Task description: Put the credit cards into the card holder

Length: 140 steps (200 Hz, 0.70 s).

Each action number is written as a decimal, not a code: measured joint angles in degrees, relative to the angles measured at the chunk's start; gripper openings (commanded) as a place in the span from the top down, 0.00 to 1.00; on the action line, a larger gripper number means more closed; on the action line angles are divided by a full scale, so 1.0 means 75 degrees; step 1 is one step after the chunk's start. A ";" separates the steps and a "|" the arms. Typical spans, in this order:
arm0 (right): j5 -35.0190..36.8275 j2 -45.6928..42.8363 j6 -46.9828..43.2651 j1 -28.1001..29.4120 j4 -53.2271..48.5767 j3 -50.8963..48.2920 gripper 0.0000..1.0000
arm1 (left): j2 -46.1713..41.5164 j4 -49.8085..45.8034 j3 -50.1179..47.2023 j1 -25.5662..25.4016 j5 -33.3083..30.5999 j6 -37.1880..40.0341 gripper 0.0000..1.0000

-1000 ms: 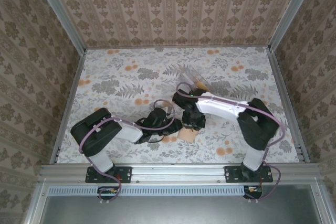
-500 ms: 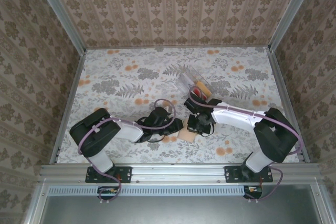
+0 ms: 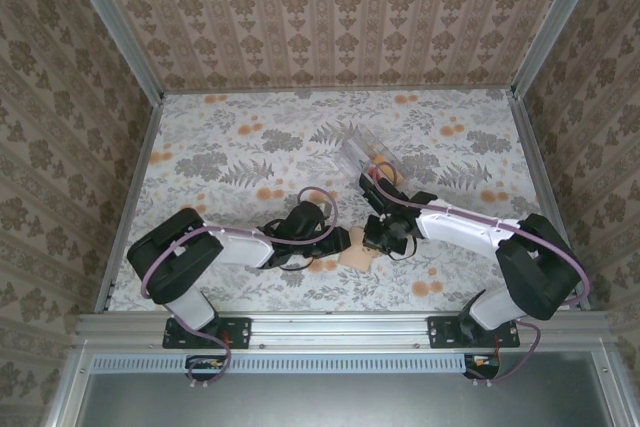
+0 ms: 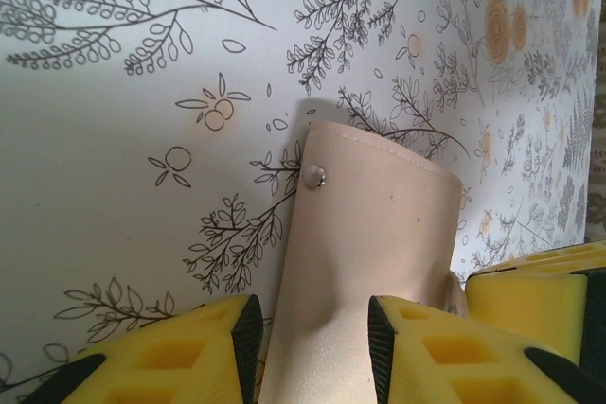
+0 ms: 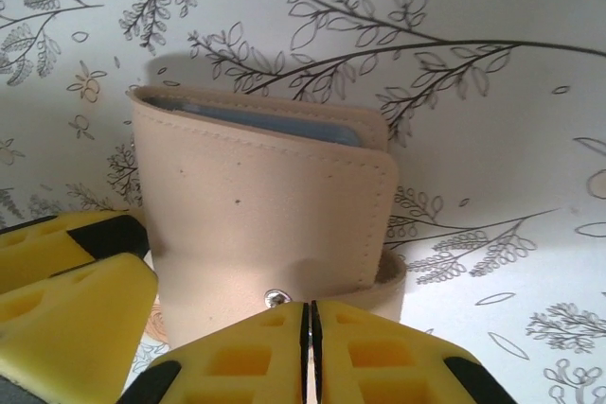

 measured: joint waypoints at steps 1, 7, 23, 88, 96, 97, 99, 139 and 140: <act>0.0000 0.0000 0.0000 0.0000 0.0006 -0.0003 0.86 | 0.0000 0.0000 0.0000 0.0000 0.0000 0.0003 0.62; -0.0032 0.0000 0.0003 0.0000 0.0055 -0.0017 0.87 | 0.0000 -0.0017 0.0012 0.0000 0.0003 0.0020 0.61; -0.0122 0.0012 0.0038 0.0000 0.0210 -0.0073 0.87 | 0.0000 -0.0067 0.0041 0.0003 0.0044 0.0090 0.60; -0.0227 0.0163 0.0157 0.0000 0.0597 -0.0154 0.87 | 0.0029 -0.0364 0.0195 0.0003 0.0230 0.0420 0.60; -0.0227 0.0163 0.0166 0.0000 0.0595 -0.0154 0.87 | 0.0032 -0.0408 0.0221 0.0006 0.0251 0.0455 0.59; -0.0227 0.0163 0.0166 0.0000 0.0595 -0.0154 0.86 | 0.0032 -0.0411 0.0224 0.0006 0.0254 0.0460 0.59; -0.0224 0.0163 0.0166 0.0000 0.0595 -0.0154 0.86 | 0.0032 -0.0417 0.0227 0.0006 0.0256 0.0463 0.59; -0.0213 0.0143 0.0163 0.0000 0.0562 -0.0154 0.86 | 0.0038 -0.0615 0.0297 0.0003 0.0286 0.0583 0.63; -0.0213 0.0143 0.0163 0.0000 0.0560 -0.0154 0.86 | 0.0041 -0.0615 0.0297 0.0003 0.0289 0.0583 0.63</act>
